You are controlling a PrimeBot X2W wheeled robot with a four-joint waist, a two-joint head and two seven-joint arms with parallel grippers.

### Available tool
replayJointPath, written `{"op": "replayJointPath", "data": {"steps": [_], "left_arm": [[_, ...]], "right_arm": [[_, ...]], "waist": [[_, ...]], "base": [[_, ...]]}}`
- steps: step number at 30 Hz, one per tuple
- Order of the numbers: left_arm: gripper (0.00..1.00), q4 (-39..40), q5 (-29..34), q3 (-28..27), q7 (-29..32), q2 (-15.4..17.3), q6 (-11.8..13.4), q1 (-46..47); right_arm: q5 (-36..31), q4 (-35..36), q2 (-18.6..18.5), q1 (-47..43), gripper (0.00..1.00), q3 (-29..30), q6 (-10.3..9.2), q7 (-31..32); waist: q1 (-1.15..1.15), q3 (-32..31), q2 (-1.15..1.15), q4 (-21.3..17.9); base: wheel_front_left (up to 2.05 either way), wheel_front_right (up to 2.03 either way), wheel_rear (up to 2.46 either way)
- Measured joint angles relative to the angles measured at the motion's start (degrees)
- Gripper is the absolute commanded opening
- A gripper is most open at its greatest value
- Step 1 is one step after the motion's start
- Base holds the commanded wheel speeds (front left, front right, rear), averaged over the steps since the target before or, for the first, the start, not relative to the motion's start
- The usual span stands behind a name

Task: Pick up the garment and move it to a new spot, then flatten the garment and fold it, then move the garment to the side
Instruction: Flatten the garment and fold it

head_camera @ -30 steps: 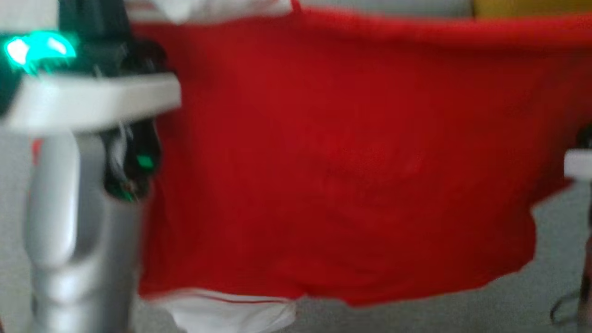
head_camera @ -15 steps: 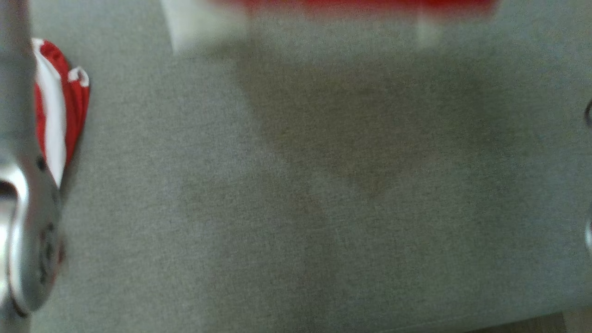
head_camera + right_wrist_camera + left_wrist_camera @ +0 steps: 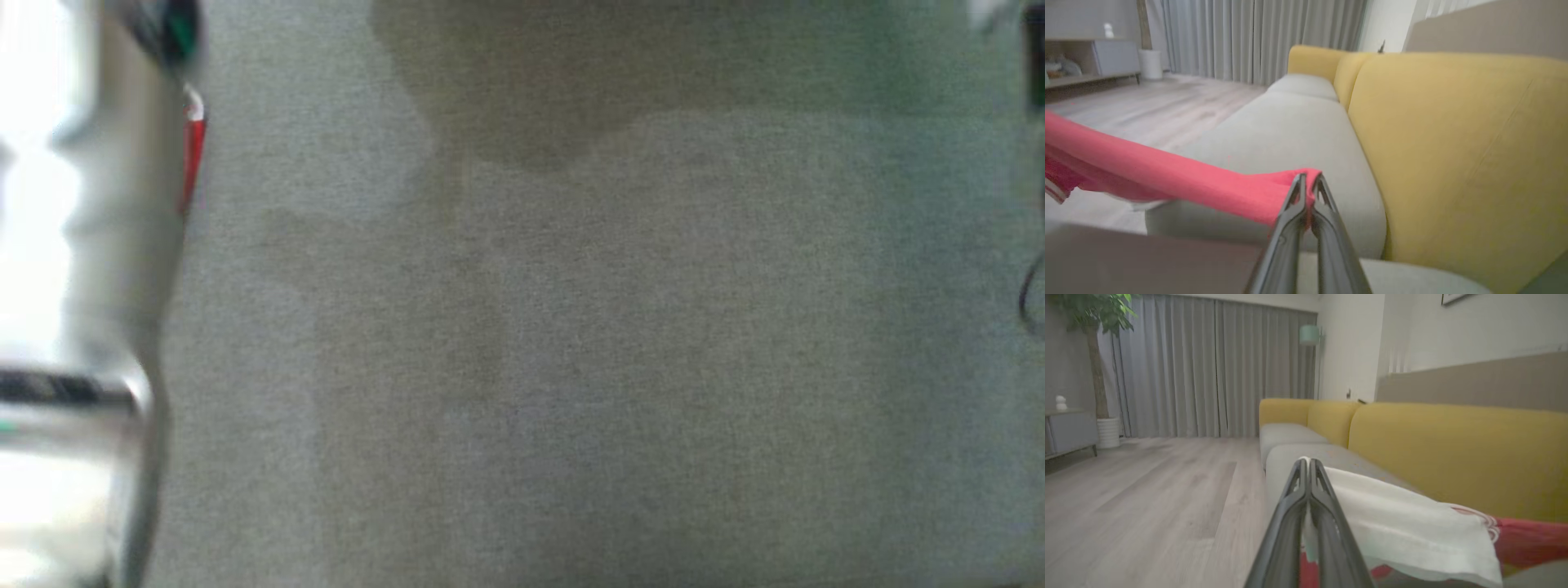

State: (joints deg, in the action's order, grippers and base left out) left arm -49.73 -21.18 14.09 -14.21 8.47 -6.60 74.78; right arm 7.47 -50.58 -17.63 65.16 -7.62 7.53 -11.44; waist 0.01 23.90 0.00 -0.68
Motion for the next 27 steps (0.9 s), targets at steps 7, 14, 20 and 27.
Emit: {"op": "replayJointPath", "data": {"steps": [7,14,20,27], "left_arm": [[0.00,-1.87,2.12,7.03,-0.08,0.79,-0.56,-16.69],[0.00,0.87,0.20,17.20,0.73,4.15,-0.99,-27.75],[0.00,7.56,-4.85,25.85,6.44,9.27,-1.00,-34.33],[0.00,21.31,-14.13,34.79,17.20,17.33,-1.00,-43.14]], "right_arm": [[3.55,-6.09,-2.80,-10.17,0.00,-9.50,0.00,2.68],[13.45,-4.56,-7.67,-17.61,0.00,-21.48,0.00,9.69],[21.59,0.67,-12.37,-22.17,0.00,-29.72,0.00,13.95],[30.48,5.09,-17.30,-28.07,0.00,-35.56,0.00,18.23]], "waist": [[-0.01,-3.20,0.00,1.28],[-0.02,-7.86,0.00,2.05],[-0.02,-12.22,0.00,2.58],[-0.02,-17.63,0.00,3.10]], "base": [[0.00,0.00,0.00],[0.00,0.00,0.00],[0.00,0.00,0.00],[0.00,0.00,0.00]]}}
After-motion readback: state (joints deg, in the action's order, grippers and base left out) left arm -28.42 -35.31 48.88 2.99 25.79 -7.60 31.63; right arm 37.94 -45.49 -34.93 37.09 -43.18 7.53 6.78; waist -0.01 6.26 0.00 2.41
